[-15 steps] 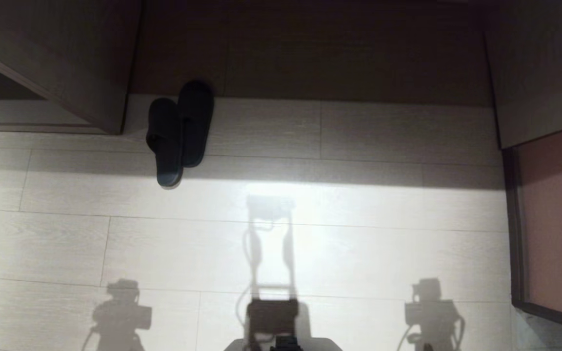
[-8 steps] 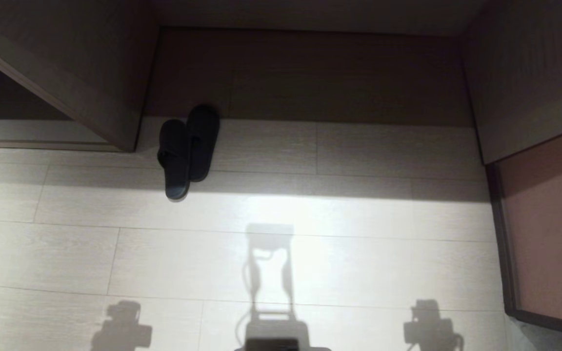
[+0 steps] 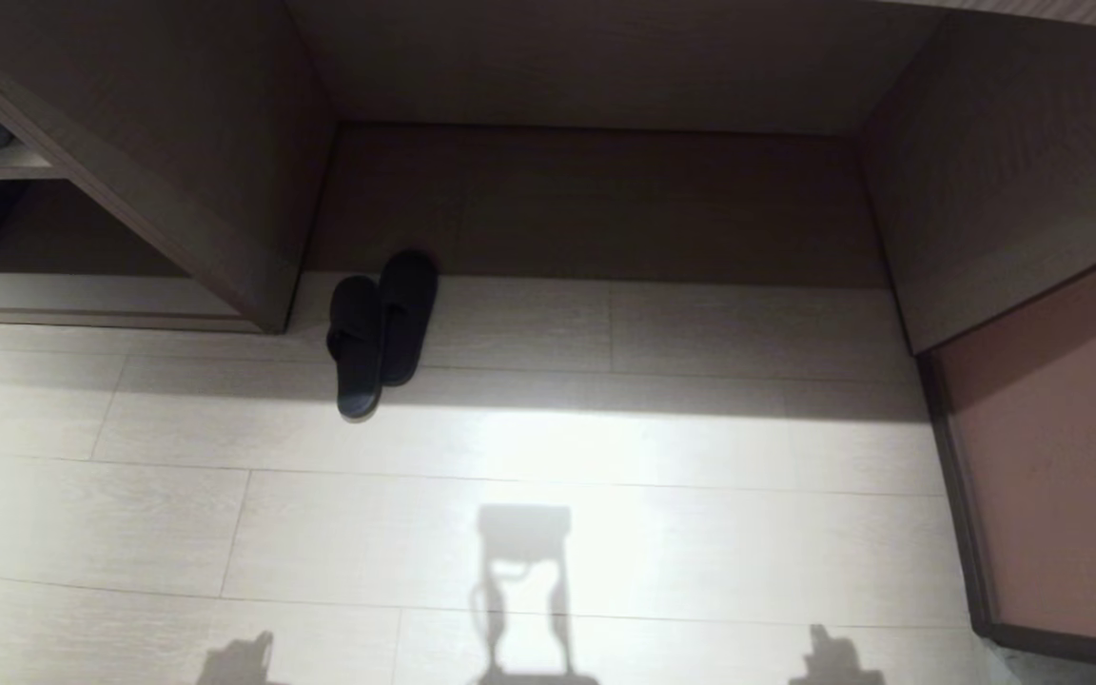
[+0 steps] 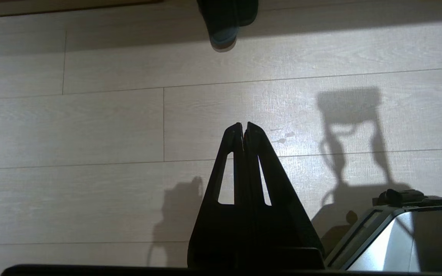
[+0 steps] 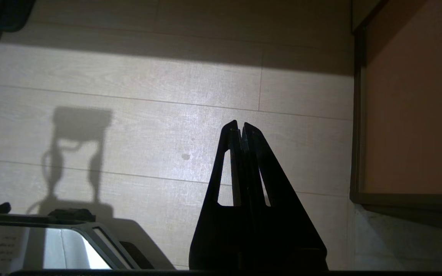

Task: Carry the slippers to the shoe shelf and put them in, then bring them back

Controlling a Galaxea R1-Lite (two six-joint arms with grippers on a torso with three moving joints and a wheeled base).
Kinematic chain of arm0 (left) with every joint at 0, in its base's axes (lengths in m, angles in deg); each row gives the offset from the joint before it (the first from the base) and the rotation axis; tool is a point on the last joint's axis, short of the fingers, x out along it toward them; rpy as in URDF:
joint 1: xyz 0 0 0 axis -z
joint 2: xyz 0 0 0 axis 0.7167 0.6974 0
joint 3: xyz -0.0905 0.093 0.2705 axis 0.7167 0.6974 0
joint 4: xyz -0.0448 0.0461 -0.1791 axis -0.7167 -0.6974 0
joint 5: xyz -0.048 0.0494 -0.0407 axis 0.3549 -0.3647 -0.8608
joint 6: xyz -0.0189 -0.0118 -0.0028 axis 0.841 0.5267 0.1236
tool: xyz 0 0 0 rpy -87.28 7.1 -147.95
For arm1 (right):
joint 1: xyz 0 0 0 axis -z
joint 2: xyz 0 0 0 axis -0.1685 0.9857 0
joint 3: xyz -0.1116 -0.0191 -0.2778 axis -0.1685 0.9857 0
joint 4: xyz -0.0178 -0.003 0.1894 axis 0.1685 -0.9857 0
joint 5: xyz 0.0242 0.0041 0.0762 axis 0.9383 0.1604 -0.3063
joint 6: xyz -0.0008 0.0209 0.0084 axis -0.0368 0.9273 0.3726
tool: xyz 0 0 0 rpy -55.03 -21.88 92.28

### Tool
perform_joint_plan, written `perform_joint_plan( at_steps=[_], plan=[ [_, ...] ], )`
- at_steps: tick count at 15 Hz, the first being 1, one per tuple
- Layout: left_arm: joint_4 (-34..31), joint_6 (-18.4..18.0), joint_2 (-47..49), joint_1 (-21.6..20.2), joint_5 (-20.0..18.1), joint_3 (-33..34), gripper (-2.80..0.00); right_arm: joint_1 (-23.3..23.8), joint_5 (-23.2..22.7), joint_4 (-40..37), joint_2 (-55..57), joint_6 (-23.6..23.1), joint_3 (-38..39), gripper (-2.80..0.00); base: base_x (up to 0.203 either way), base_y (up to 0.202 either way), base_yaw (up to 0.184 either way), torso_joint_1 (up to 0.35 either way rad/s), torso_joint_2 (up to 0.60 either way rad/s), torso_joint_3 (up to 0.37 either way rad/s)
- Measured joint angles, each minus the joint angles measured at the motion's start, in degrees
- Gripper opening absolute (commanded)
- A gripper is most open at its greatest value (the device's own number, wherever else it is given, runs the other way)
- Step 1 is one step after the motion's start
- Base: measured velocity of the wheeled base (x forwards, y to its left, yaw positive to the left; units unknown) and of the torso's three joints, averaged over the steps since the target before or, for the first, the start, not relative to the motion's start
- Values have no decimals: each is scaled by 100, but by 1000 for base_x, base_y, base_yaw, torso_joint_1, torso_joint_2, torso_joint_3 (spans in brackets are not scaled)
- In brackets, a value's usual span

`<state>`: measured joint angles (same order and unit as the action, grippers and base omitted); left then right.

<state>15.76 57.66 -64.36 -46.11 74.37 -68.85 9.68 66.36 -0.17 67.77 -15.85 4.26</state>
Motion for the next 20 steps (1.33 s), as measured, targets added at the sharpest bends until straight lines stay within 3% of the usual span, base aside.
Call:
perform_joint_plan(
  at_steps=[20],
  plan=[
    [1,-4,5,0,0,1,-280,-2,-2,0,0,2,0,-280,0,0,0,2,3,203]
  ],
)
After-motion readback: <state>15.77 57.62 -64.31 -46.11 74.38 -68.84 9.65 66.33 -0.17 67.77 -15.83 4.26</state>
